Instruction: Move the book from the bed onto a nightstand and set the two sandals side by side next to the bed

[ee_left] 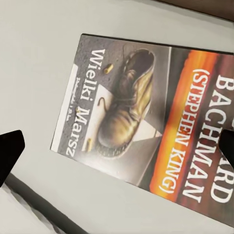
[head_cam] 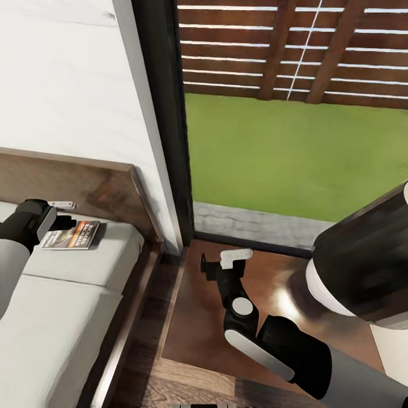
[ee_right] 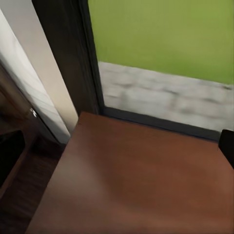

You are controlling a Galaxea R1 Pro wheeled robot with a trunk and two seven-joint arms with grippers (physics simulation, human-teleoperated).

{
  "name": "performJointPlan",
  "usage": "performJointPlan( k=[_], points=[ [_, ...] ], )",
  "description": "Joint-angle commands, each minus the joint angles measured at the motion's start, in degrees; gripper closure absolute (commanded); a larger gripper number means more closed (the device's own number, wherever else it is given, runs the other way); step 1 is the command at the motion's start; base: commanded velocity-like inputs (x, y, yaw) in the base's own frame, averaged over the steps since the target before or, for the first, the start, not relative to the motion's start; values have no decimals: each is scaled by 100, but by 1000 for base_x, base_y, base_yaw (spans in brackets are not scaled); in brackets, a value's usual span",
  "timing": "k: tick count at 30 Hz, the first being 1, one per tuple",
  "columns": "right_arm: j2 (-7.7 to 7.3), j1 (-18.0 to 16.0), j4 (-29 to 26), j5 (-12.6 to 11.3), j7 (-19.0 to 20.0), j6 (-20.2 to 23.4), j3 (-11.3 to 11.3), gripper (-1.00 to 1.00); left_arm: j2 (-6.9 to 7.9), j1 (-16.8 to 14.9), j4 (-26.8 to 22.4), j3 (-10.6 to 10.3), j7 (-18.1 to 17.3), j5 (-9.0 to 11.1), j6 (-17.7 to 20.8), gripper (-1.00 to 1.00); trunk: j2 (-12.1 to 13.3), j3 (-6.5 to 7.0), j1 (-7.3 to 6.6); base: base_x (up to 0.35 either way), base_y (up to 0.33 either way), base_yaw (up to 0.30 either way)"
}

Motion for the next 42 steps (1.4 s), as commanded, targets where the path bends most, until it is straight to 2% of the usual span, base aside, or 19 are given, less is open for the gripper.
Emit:
performJointPlan(
  k=[1, 7, 8, 11, 24, 30, 34, 42],
  points=[
    [-4, 5, -10, -8, -38, 17, 10, -100, 6, -3, -3, -40, 43, 50, 23, -100, -2, -13, -1, 0, 0, 0],
    [-96, 136, -11, 76, -34, -525, 53, -100, 8, 1, 13, -38, 38, 50, 13, -100, -2, -67, -1, 0, 0, 0],
    [-191, 165, -11, 210, -39, -724, 153, -100, 8, 4, 26, -38, 38, 50, 0, -100, -2, -76, -1, 0, 0, 0],
    [-239, 179, -11, 290, -83, -823, 208, -100, 8, 5, 38, -38, 39, 56, -40, -100, -2, -103, -1, 0, 0, 0],
    [-262, 185, -11, 333, -167, -921, 238, -100, 8, 6, 44, -39, 38, 104, -94, -100, -2, -220, -1, 0, 0, 0],
    [-258, 185, -11, 334, -169, -923, 245, -100, 8, 6, 16, -38, 38, 141, -245, -100, -2, -271, -1, 0, 0, 0],
    [-258, 185, -11, 334, -170, -923, 266, -100, -11, 6, -66, -38, 42, 195, -414, -100, -2, -284, -1, 0, 0, 0],
    [-257, 186, -11, 334, -175, -923, 314, -100, -46, 6, -315, -34, 56, 222, -478, -100, -2, -288, -1, 0, 0, 0]
  ],
)
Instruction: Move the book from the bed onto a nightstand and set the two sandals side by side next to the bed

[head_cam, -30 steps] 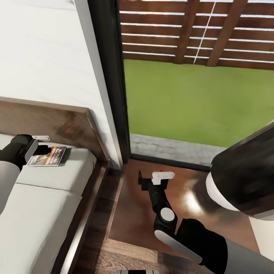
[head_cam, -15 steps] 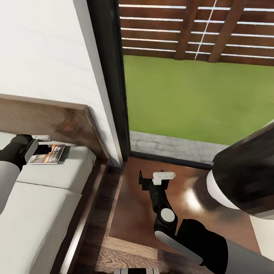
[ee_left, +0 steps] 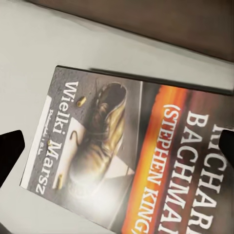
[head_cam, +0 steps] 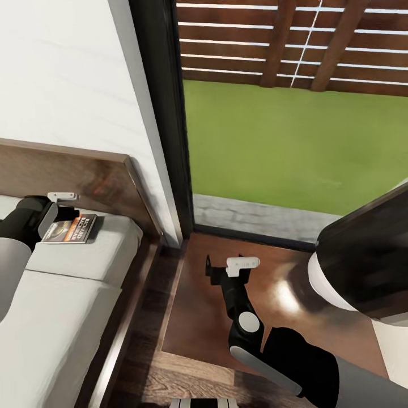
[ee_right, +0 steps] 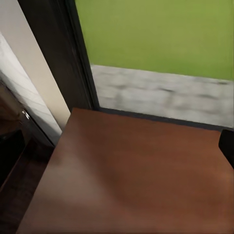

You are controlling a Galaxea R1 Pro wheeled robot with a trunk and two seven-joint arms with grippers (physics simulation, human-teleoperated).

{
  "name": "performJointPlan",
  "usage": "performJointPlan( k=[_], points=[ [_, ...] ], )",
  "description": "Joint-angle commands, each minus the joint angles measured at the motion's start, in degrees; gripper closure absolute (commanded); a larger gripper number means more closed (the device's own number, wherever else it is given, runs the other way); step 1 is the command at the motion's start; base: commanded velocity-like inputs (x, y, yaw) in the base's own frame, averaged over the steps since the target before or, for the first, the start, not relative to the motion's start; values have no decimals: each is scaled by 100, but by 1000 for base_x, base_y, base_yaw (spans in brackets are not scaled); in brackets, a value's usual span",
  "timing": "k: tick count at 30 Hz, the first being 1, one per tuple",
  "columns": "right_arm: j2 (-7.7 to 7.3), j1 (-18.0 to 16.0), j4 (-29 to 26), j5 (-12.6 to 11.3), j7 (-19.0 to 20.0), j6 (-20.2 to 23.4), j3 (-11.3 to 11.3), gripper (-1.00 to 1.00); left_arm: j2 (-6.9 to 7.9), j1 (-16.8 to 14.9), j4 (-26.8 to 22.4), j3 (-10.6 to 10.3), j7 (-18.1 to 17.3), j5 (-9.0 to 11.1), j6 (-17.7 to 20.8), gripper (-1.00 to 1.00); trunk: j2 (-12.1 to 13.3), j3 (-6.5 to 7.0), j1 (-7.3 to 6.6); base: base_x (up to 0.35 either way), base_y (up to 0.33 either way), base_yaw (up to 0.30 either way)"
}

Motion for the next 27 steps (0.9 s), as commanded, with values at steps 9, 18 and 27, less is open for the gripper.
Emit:
performJointPlan(
  k=[9, 18, 27],
  points=[
    [-3, -8, -9, -13, -32, 40, 15, -100, 43, -3, -9, 106, 61, 412, -98, -100, -2, -4, 0, 0, 0, 0],
    [-3, -8, -9, -13, -31, 40, 15, -100, 72, -3, 276, 463, 149, 746, -268, -100, -2, -26, 0, 0, 0, 0],
    [-3, -8, -9, -13, -29, 40, 15, -100, 121, 2, 332, 1478, 152, 754, -346, -100, -2, -74, 0, 0, 0, 0]
  ],
)
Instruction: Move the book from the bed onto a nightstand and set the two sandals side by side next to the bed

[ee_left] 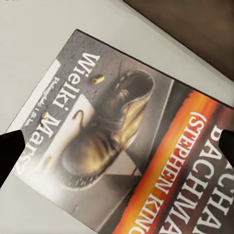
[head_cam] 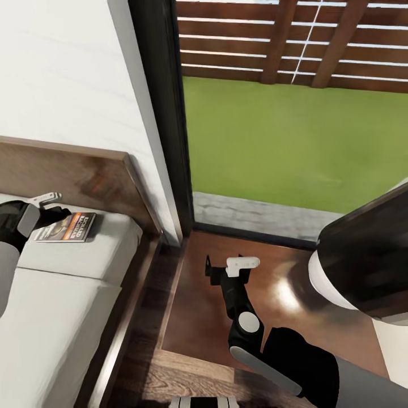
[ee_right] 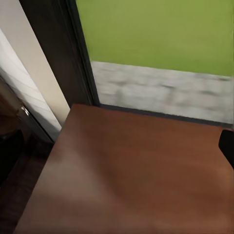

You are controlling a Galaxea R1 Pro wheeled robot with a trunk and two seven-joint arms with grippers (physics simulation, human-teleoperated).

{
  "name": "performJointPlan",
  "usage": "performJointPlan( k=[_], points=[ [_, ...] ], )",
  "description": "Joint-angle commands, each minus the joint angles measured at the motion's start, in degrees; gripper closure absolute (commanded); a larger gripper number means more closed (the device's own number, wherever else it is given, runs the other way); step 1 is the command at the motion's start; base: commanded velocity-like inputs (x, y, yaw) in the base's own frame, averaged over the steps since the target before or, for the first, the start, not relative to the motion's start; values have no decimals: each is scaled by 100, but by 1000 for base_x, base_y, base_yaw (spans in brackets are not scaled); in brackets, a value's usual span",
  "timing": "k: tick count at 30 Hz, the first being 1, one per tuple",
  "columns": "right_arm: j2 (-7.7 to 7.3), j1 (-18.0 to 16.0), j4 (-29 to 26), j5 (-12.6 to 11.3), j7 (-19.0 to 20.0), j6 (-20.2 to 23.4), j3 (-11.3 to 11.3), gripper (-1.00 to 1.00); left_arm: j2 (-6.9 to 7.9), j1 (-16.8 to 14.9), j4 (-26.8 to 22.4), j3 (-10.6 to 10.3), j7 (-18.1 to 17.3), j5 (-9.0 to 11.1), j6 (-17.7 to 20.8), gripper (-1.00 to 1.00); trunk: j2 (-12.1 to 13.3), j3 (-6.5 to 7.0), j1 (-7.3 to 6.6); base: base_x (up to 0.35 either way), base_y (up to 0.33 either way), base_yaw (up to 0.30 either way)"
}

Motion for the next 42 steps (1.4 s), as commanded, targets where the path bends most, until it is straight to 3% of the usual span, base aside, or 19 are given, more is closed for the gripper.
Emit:
performJointPlan(
  k=[1, 4, 18, 19, 24, 25, 29, 30, 32, 33, 35, 36, 42],
  points=[
    [-3, -8, -9, -12, -34, 40, 12, -100, -1, 1, -8, 24, 42, 61, 1, -100, -2, -5, 0, 0, 0, 0],
    [-3, -8, -9, -12, -36, 40, 12, -100, -4, 15, -6, 75, 27, 67, -189, -100, -2, -7, 0, 0, 0, 0],
    [-3, -8, -9, -12, -35, 40, 18, -100, 0, 28, -6, 106, -14, 68, -275, -100, -2, -9, 0, 0, 0, 0],
    [-3, -8, -9, -12, -33, 40, 20, -100, 126, 35, -6, 123, -17, 71, -277, -100, -2, -15, 0, 0, 0, 0],
    [-5, -8, -9, -12, -33, 40, 18, -100, 304, 37, -6, 130, -31, 76, -284, -100, -2, -55, 0, 0, 0, 0],
    [-4, -8, -9, -12, -33, 40, 19, -100, 396, 37, -5, 132, -43, 84, -282, -100, -2, -61, 0, 0, 0, 0],
    [-3, -8, -9, -12, -33, 40, 20, -100, 598, 37, 12, 143, -147, 365, -283, -100, -2, -68, 0, 0, 0, 0],
    [-6, -8, -9, -12, -33, 40, 20, -100, 694, 37, 53, 150, -289, 538, -284, -100, -2, -69, 0, 0, 0, 0],
    [-5, -8, -9, -12, -33, 40, 20, -100, 795, 37, 133, 151, -497, 684, -285, -100, -2, -71, 0, 0, 0, 0],
    [-8, -8, -9, -12, -34, 40, 20, -100, 956, 37, 356, 155, -1033, 843, -285, -100, -2, -71, 0, 0, 0, 0],
    [-10, -8, -9, -12, -35, 40, 20, -100, 1016, 37, 448, 157, -1288, 880, -286, -100, -2, -71, 0, 0, 0, 0],
    [-10, -8, -9, -12, -34, 40, 20, -100, 1141, 37, 553, 160, -1696, 936, -286, -100, -2, -71, 0, 0, 0, 0],
    [-8, -8, -9, -12, -36, 40, 20, -100, 1315, 37, 649, 168, -2215, 1000, -288, -100, -2, -71, 0, 0, 0, 0]
  ],
)
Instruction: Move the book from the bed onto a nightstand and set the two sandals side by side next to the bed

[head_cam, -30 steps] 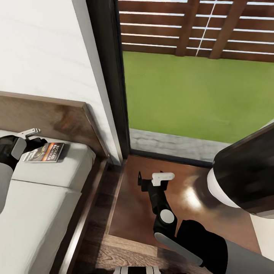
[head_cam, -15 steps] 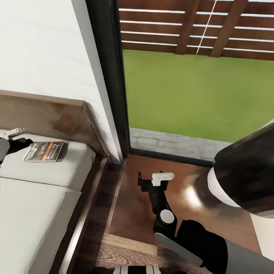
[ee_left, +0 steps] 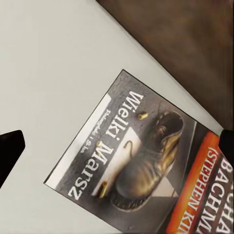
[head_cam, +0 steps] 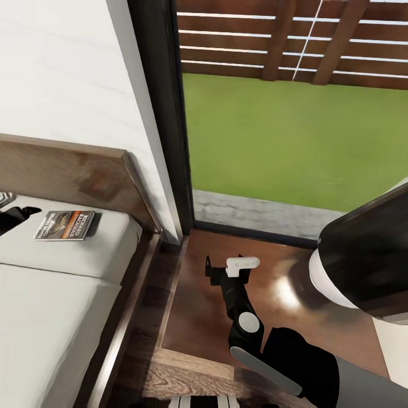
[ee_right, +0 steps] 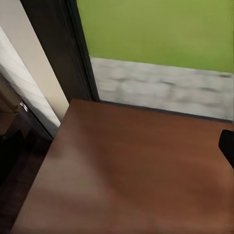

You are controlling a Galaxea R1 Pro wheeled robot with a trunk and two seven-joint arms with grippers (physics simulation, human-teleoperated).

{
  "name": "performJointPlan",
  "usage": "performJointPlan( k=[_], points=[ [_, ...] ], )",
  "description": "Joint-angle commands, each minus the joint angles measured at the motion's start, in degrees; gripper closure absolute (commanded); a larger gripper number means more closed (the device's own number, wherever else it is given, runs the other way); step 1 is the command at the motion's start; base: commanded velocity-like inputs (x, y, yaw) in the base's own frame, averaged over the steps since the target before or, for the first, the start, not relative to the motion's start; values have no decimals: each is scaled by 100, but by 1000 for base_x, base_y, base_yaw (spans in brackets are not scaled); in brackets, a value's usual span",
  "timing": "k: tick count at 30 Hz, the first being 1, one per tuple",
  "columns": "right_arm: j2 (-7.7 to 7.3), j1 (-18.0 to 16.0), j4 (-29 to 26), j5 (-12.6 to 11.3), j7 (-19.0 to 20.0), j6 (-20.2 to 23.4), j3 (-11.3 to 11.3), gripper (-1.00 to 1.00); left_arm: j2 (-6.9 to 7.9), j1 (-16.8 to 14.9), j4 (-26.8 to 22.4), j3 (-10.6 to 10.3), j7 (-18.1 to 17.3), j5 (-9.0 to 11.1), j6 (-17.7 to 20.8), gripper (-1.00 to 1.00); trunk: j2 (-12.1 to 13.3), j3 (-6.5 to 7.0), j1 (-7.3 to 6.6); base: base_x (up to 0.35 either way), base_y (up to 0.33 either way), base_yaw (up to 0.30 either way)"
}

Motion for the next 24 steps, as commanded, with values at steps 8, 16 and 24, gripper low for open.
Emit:
performJointPlan(
  k=[8, 16, 24],
  points=[
    [2, -8, -9, -8, -43, 40, 119, -100, 175, -3, 423, 58, -634, 22, -341, -100, -2, -4, 0, 0, 0, 0],
    [2, -8, -9, -8, -103, 40, 168, -100, 354, -3, 827, 118, -1005, 408, -654, -100, -2, -4, 0, 0, 0, 0],
    [2, -8, -9, -6, -109, 40, 170, -100, 426, -3, 1055, 129, -1093, 572, -1036, -100, -2, -33, 0, 0, 0, 0]
  ],
)
